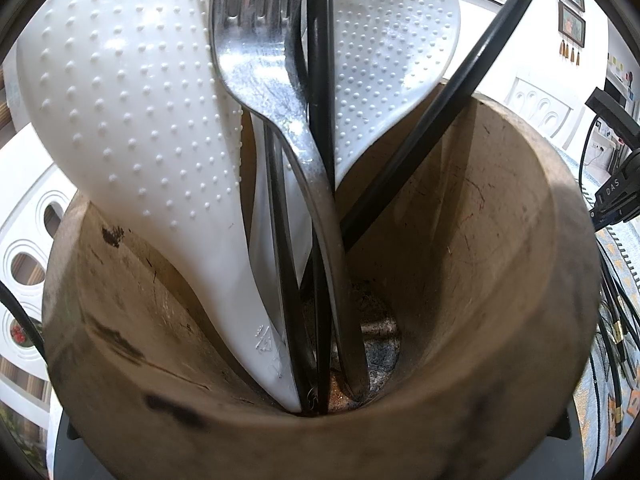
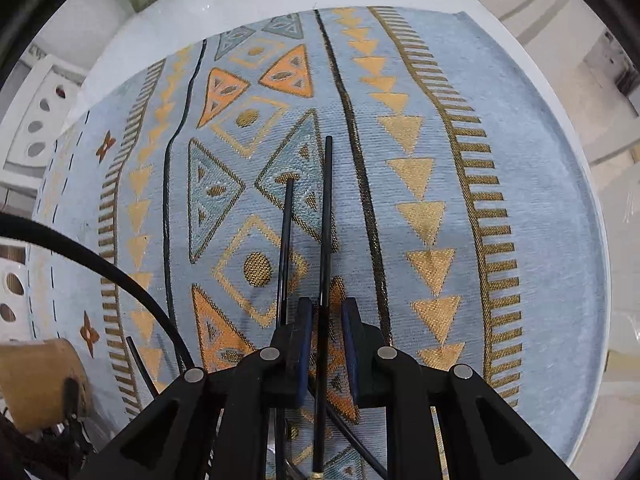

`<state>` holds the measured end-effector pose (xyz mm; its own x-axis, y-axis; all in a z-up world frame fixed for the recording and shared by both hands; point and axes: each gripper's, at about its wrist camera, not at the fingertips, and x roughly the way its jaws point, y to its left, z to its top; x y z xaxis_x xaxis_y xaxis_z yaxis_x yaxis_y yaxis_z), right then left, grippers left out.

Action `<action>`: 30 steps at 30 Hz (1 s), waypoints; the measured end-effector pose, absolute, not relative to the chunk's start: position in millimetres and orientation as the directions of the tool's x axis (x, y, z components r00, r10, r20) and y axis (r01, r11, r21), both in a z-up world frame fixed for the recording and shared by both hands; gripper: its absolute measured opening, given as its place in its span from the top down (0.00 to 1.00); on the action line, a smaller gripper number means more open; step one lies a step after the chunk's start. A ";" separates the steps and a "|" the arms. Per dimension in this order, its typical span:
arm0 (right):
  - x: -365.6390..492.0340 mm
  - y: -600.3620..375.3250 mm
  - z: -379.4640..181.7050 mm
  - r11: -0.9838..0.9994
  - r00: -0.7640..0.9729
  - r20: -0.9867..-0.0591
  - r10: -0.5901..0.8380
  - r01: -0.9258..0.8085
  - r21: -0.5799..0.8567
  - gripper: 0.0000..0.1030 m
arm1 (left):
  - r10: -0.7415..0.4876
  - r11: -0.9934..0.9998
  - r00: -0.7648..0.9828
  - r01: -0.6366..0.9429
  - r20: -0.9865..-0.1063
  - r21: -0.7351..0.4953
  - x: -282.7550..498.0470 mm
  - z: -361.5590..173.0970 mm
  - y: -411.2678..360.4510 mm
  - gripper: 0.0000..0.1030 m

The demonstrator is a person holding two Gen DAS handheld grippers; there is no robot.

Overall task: Organize utensils
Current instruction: 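Carry the chopstick with the right tool into the wooden cup and open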

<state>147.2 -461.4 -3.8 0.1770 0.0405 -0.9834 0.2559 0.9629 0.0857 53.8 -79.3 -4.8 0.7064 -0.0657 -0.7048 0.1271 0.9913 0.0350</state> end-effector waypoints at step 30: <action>77.4 -431.5 186.1 0.894 0.767 -0.596 0.237 0.067 0.442 0.95 | -0.065 0.991 0.707 0.127 -0.705 0.036 53.7 -5.2 -79.1 0.06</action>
<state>77.4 -431.5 186.1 0.7674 0.2370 -0.5957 0.0671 0.8944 0.4422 53.7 -79.1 -5.2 0.7066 -0.0653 -0.7046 0.1275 0.9912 0.0360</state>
